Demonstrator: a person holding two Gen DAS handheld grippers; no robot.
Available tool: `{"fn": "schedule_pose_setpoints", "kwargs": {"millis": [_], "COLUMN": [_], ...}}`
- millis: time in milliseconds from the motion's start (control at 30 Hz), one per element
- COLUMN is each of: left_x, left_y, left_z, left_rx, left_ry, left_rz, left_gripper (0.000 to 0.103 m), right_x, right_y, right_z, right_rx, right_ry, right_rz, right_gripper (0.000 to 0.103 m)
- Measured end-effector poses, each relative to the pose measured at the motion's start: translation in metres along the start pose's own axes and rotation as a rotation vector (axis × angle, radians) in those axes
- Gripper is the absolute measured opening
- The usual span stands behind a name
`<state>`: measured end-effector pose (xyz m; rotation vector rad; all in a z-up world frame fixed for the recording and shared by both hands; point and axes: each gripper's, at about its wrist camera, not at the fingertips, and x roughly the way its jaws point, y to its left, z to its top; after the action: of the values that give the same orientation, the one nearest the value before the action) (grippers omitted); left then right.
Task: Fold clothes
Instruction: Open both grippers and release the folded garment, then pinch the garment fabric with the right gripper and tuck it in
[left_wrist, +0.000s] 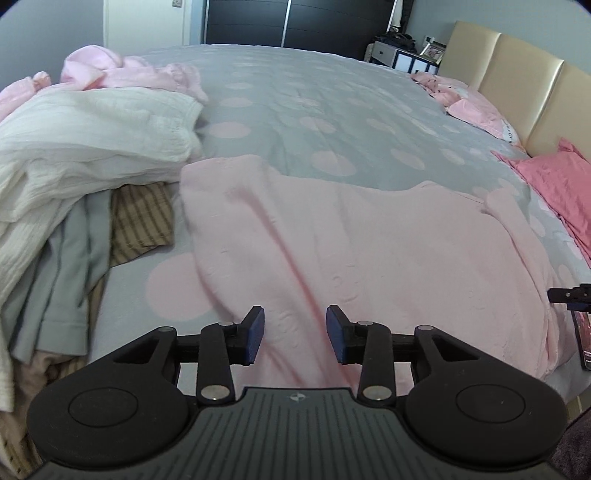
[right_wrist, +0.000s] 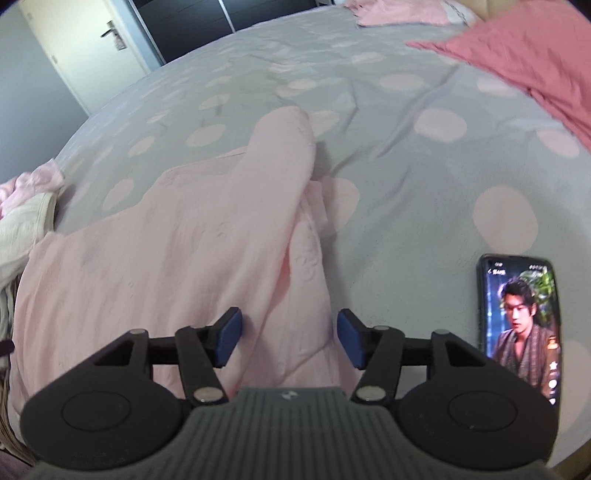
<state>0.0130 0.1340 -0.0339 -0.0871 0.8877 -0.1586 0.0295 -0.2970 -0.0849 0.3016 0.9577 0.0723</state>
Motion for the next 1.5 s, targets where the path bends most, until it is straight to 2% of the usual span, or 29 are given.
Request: {"fn": "schedule_pose_setpoints", "kwargs": {"millis": [200, 367, 433, 533, 767, 1033, 1233, 1500], "left_x": [0.026, 0.026, 0.025, 0.024, 0.013, 0.000, -0.011, -0.023], "left_y": [-0.002, -0.001, -0.001, 0.000, 0.009, 0.017, 0.029, 0.052], "left_z": [-0.003, -0.003, -0.003, -0.003, -0.001, 0.004, 0.004, 0.005], "left_rx": [0.033, 0.024, 0.026, 0.028, -0.006, -0.018, -0.039, -0.101], "left_ry": [0.051, 0.056, 0.056, 0.052, 0.032, 0.015, -0.009, -0.032], "left_rz": [0.022, 0.018, 0.017, 0.013, 0.006, 0.019, 0.030, 0.030], "left_gripper": [0.035, 0.035, 0.035, 0.035, 0.035, 0.035, 0.035, 0.035], "right_x": [0.026, 0.033, 0.035, 0.026, -0.014, -0.044, -0.034, -0.011], "right_y": [0.009, 0.045, 0.053, 0.056, 0.084, 0.150, 0.209, 0.284], "right_z": [0.003, 0.003, 0.005, 0.009, 0.021, 0.033, 0.028, 0.001], "right_rx": [0.028, -0.084, -0.090, -0.046, -0.018, -0.093, -0.191, -0.349], "right_ry": [0.026, 0.039, 0.046, 0.038, -0.030, -0.099, -0.074, 0.005], "right_rz": [-0.005, -0.046, -0.058, -0.057, 0.013, 0.113, 0.184, 0.274], "right_gripper": [0.060, 0.032, 0.021, 0.015, 0.014, 0.014, 0.014, 0.014]}}
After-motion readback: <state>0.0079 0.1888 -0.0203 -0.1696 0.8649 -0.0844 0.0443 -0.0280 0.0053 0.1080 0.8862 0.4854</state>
